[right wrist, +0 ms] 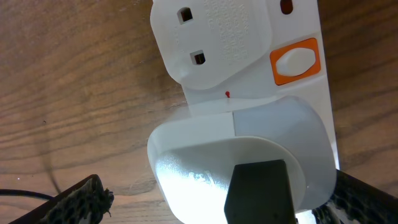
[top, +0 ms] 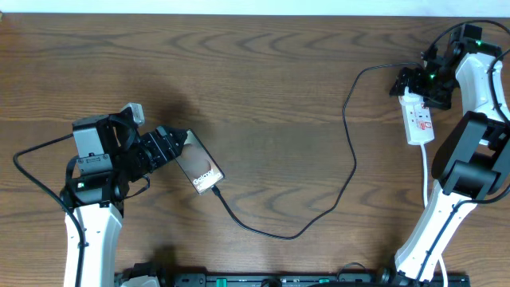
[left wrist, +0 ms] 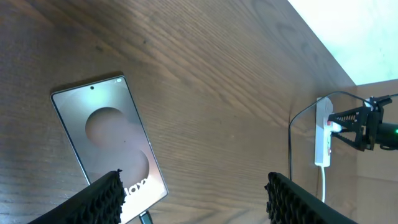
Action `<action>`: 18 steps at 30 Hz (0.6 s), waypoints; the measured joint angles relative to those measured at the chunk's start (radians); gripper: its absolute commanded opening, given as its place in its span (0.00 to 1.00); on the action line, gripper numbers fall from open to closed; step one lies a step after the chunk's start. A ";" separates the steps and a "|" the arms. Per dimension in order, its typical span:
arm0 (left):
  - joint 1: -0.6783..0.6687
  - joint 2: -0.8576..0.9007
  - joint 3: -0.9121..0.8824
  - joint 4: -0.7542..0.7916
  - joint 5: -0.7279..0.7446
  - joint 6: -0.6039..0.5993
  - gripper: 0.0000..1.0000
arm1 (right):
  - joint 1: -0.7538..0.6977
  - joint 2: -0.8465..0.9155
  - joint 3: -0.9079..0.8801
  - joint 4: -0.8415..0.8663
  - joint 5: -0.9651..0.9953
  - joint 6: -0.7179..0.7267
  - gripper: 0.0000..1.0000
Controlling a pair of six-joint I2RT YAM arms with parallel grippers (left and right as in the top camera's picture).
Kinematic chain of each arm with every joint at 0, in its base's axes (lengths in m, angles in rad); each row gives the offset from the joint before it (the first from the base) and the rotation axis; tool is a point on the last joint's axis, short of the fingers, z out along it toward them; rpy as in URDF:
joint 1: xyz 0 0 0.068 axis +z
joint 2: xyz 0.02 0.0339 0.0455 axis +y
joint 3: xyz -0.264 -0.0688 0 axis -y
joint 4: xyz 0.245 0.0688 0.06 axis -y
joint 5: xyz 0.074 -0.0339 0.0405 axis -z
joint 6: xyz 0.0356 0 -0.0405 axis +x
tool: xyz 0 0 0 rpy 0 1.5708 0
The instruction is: Plug charger to phone and switch on socket
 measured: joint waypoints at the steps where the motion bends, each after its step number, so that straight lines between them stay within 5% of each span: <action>1: 0.000 0.000 0.000 0.000 0.000 0.001 0.71 | 0.000 0.000 -0.001 0.002 0.000 0.000 0.99; 18: 0.000 0.000 0.000 -0.011 0.000 0.013 0.71 | 0.003 -0.011 -0.043 0.067 0.001 0.000 0.99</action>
